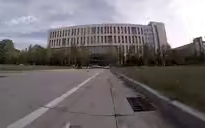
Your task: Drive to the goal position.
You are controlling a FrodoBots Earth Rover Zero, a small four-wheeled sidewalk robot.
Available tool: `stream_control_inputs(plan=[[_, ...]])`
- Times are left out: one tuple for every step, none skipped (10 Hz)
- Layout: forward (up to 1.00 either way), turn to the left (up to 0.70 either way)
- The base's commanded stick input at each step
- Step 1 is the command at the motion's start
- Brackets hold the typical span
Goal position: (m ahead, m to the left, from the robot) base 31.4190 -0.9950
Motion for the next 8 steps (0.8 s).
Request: stream_control_inputs(plan=[[1.00,0.00],[1.00,0.00],[1.00,0.00],[1.00,0.00],[1.00,0.00],[1.00,0.00],[1.00,0.00],[1.00,0.00]])
